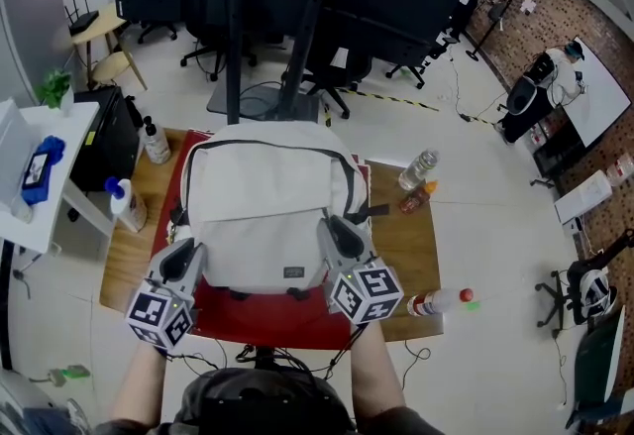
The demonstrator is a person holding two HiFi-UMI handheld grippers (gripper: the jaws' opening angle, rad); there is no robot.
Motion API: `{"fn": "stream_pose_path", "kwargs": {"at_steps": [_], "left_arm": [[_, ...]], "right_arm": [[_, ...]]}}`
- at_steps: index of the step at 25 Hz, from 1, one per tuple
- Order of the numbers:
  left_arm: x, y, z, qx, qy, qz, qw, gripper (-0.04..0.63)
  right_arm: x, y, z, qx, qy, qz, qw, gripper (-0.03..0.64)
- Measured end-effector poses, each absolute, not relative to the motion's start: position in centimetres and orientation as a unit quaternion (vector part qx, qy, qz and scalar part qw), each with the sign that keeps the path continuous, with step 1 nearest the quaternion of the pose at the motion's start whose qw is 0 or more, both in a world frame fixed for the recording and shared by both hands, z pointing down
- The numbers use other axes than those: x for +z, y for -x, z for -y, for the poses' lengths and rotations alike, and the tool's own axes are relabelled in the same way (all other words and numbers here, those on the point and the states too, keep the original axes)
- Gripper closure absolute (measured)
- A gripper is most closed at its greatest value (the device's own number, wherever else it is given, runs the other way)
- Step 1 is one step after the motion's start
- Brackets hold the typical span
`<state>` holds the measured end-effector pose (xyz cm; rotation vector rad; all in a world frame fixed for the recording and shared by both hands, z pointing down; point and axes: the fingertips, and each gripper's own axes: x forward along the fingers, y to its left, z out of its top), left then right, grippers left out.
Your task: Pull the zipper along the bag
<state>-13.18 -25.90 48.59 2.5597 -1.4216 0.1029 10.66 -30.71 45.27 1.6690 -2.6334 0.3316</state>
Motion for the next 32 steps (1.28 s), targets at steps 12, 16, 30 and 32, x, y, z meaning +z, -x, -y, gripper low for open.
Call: {"fn": "stream_pose_path", "kwargs": {"at_steps": [12, 16, 30, 32], "left_arm": [[43.6, 13.4, 22.9, -0.008, -0.865, 0.496, 0.073, 0.419], [40.9, 13.7, 21.1, -0.031, -0.866, 0.497, 0.05, 0.469], [38.7, 13.4, 14.8, -0.054, -0.875, 0.48, 0.036, 0.575], [38.9, 13.3, 13.8, -0.053, -0.878, 0.475, 0.037, 0.575]], "right_arm": [[41.3, -11.5, 26.0, 0.029, -0.573, 0.819, -0.016, 0.474], [38.1, -10.9, 23.4, -0.006, -0.575, 0.817, -0.042, 0.531], [36.1, -7.2, 15.0, -0.04, -0.572, 0.818, -0.05, 0.606], [36.7, -7.0, 14.0, -0.032, -0.574, 0.817, -0.046, 0.606]]}}
